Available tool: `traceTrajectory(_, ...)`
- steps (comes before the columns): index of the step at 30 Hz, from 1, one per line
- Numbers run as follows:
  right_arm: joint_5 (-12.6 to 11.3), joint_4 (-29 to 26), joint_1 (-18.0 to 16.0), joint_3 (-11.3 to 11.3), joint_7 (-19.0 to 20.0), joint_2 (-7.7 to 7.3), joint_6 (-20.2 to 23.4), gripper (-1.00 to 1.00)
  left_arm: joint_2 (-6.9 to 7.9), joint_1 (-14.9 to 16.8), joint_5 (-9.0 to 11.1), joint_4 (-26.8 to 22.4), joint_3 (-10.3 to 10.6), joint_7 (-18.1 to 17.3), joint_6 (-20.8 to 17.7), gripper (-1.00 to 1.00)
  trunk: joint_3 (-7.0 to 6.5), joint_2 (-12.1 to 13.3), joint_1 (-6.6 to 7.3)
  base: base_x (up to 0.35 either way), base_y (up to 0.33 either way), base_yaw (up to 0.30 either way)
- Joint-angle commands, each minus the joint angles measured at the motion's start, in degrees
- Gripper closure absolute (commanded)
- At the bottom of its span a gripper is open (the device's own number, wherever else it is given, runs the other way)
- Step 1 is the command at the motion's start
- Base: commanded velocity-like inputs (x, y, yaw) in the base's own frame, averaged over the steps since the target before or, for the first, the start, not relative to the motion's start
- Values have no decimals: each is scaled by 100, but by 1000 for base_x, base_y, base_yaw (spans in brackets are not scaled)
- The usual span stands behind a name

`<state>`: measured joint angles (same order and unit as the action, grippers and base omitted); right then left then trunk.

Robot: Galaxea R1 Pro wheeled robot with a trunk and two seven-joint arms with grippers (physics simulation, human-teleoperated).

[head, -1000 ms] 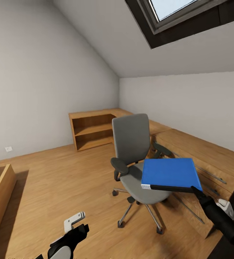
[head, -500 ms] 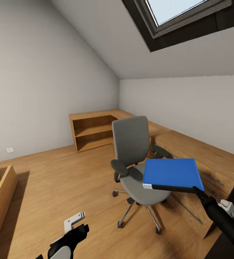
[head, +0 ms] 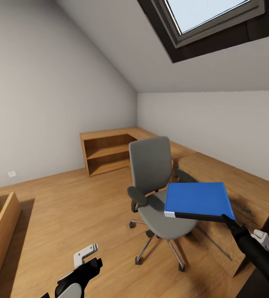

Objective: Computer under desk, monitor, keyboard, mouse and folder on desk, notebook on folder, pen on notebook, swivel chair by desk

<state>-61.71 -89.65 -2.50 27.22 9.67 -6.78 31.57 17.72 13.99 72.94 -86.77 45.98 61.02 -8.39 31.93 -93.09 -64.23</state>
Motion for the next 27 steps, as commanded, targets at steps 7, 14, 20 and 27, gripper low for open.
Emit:
traceTrajectory(7,-8,0,-5,11,11,1,41,100,4,7,9,-7,10,27,-49,-100,-120,279,155,0,0,0)
traceTrajectory(14,-8,7,-5,11,16,1,39,100,3,7,9,-7,9,32,-45,-100,-246,560,309,0,0,0)
traceTrajectory(20,-6,48,-5,11,18,1,27,100,3,7,10,-7,8,33,-44,-100,-354,800,440,0,0,0)
traceTrajectory(27,-8,69,-4,11,18,0,33,100,-3,7,25,-3,24,33,-42,-100,-479,1081,594,0,0,-12)
